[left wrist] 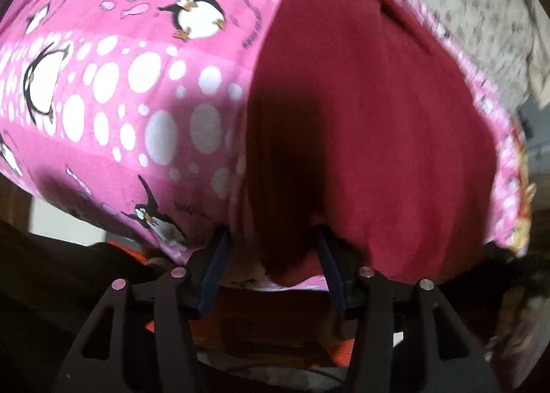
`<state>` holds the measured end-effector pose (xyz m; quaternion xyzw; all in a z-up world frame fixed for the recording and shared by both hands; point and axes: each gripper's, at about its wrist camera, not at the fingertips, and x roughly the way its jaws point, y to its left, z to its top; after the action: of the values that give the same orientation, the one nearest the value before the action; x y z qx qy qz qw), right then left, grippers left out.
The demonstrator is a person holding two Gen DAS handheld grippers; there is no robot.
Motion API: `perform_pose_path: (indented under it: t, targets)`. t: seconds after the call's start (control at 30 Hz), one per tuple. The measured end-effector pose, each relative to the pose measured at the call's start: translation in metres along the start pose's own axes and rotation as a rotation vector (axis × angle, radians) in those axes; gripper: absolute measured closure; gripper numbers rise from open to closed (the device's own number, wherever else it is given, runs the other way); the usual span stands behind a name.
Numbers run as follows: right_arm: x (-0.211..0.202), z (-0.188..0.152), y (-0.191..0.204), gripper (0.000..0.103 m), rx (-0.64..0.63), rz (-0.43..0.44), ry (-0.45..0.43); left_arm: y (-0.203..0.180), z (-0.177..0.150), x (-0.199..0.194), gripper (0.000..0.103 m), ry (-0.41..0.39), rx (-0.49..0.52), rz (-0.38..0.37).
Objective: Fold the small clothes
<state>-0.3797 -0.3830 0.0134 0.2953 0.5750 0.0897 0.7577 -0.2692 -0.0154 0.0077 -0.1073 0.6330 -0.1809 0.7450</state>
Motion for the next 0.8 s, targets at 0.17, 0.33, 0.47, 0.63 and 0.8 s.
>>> perform_pose_path:
  t: [0.17, 0.33, 0.47, 0.63, 0.8]
  targets:
    - [0.004, 0.002, -0.012, 0.021, 0.076, 0.059, -0.022, 0.01, -0.001, -0.003, 0.073, -0.037, -0.044, -0.046]
    - [0.009, -0.001, -0.002, 0.046, 0.012, 0.045, -0.052, -0.004, -0.004, -0.004, 0.08, -0.052, 0.04, 0.017]
    - [0.011, 0.001, 0.006, 0.093, -0.03, 0.076, -0.03, -0.009, -0.006, -0.017, 0.103, -0.054, 0.089, -0.023]
    - [-0.013, 0.009, 0.017, 0.093, -0.074, 0.158, -0.09, -0.018, 0.006, -0.061, 0.103, -0.143, 0.131, -0.137]
    - [-0.051, 0.036, 0.022, 0.093, -0.056, 0.295, -0.215, -0.022, 0.05, -0.094, 0.103, -0.285, 0.111, -0.194]
